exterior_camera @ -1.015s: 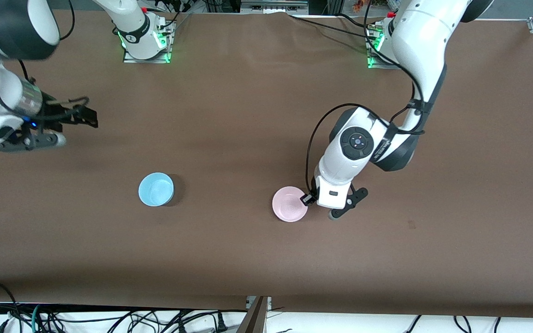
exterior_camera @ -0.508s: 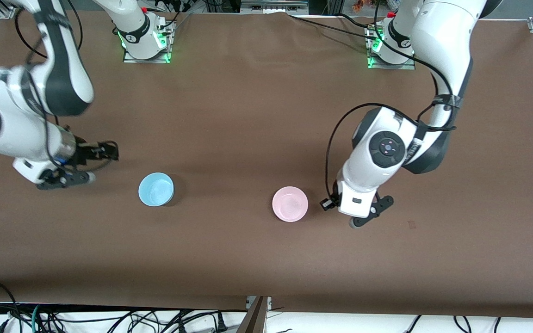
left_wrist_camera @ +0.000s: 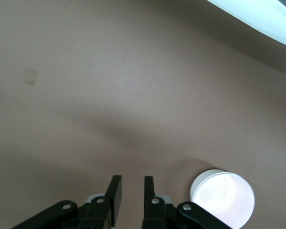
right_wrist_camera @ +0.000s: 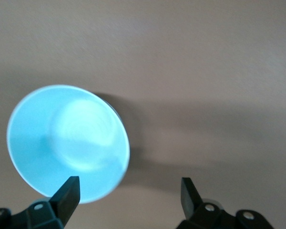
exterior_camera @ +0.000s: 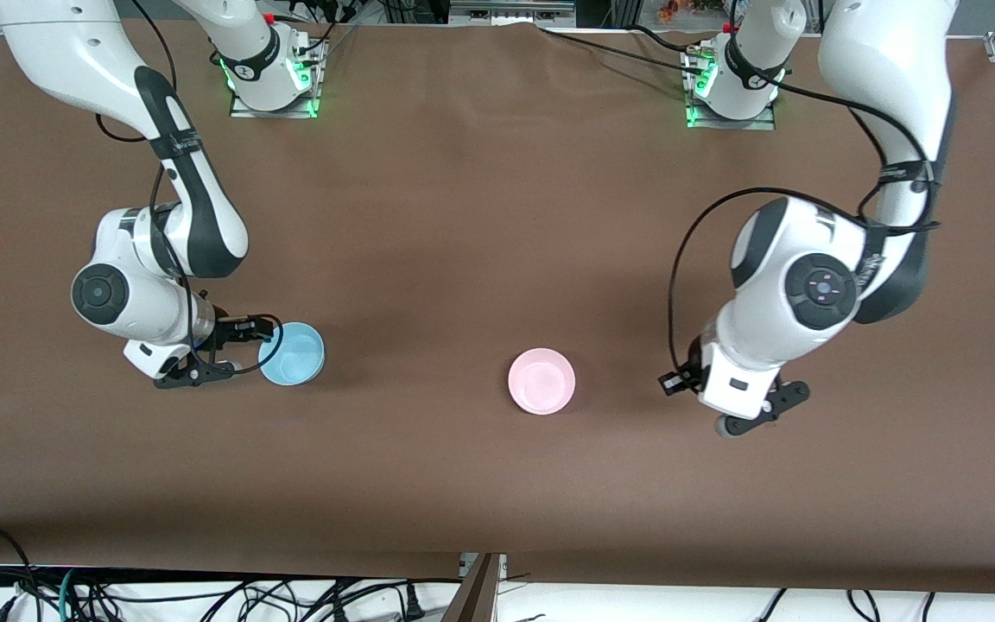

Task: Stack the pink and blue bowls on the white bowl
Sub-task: 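Reach the right gripper to the blue bowl while the left gripper withdraws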

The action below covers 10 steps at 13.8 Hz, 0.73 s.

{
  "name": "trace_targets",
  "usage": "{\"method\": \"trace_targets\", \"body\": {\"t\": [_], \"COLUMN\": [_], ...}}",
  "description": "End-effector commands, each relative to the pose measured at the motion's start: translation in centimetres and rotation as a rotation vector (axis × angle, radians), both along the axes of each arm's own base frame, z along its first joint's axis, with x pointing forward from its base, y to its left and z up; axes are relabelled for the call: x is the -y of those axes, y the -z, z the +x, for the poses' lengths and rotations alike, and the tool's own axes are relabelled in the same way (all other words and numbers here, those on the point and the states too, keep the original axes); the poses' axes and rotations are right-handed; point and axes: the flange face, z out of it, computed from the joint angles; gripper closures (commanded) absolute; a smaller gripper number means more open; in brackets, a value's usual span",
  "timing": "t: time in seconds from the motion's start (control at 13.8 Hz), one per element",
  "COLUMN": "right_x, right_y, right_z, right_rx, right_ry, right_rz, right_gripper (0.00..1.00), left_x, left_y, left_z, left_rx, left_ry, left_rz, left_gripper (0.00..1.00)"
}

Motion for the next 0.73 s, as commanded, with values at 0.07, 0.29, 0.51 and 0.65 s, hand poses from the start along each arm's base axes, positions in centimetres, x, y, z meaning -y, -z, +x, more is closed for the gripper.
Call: {"method": "trace_targets", "body": {"t": [0.07,0.29,0.51,0.65], "right_x": [-1.4,-0.7,1.0,0.3], "right_y": [0.9,3.1,3.1,2.6], "right_z": [1.4,1.6,1.8,2.0], "right_rx": [0.026,0.035,0.034,0.037], "right_ry": [-0.011,-0.041,-0.049,-0.029], "right_rz": [0.031,0.033,0.046,0.069], "right_gripper": [0.13,0.22,0.41,0.54], "left_x": [-3.2,-5.6,-7.7,-8.5], "left_y": [-1.7,-1.7,-2.5,-2.6], "left_z": [0.1,0.4,0.6,0.6], "left_rx": [-0.013,-0.027,-0.017,-0.029], "left_ry": [0.062,0.109,0.140,0.161], "left_rz": [-0.022,-0.018,-0.033,-0.031], "left_gripper": [0.73,0.73,0.73,0.72]}}
